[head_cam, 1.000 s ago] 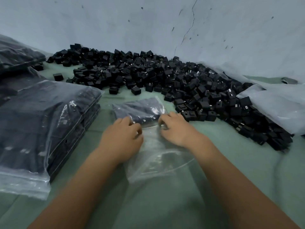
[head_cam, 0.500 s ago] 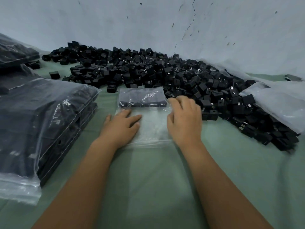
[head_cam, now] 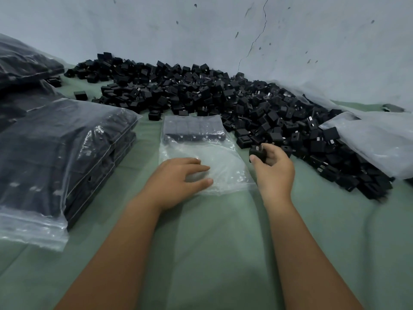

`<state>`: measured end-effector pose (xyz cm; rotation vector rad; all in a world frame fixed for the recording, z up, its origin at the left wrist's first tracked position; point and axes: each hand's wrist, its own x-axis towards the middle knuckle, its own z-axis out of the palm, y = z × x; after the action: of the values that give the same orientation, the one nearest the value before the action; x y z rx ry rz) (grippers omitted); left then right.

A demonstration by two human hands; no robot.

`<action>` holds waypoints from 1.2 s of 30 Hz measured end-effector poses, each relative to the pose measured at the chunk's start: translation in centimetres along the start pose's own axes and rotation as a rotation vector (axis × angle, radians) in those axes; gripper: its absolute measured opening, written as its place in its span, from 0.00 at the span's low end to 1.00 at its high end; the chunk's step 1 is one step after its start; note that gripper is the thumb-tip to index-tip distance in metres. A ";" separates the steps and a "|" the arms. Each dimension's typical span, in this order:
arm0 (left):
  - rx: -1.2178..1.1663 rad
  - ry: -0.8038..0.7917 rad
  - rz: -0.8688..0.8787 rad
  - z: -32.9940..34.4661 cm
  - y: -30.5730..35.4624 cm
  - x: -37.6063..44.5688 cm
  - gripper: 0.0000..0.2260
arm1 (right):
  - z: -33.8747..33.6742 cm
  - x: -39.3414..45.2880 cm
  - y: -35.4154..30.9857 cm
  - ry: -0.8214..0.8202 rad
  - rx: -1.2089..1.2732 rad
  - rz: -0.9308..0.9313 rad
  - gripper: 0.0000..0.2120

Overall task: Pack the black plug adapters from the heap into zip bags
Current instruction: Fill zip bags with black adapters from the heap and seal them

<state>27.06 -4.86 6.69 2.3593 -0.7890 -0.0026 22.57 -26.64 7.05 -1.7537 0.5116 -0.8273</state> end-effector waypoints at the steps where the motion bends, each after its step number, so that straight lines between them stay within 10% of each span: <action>1: 0.012 -0.031 -0.002 -0.1 0.1 0.0 0.30 | 0.0 -0.4 -0.3 0.016 -0.001 0.000 0.15; 6: 0.025 -0.071 0.026 -0.7 0.3 -0.2 0.31 | 1.7 -4.1 -2.5 -0.004 -0.129 -0.375 0.12; 10: -0.247 0.015 0.004 -0.4 0.6 -0.2 0.07 | 4.3 -7.2 -3.7 -0.212 -0.130 -0.572 0.14; 14: -0.465 0.172 -0.088 -0.7 0.3 -0.4 0.15 | 5.1 -8.1 -3.8 -0.259 -0.270 -0.750 0.17; 22: -0.686 0.365 -0.076 -1.1 0.9 -0.2 0.03 | 4.9 -7.1 -2.8 -0.322 -0.682 -0.688 0.10; 36: -0.790 0.329 0.045 -1.7 1.4 -0.5 0.04 | 5.3 -6.4 -2.5 -0.444 -0.372 -0.391 0.11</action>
<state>26.26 -4.45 8.79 1.5412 -0.5410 0.0773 22.09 -17.94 6.66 -2.3490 0.0185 -0.5961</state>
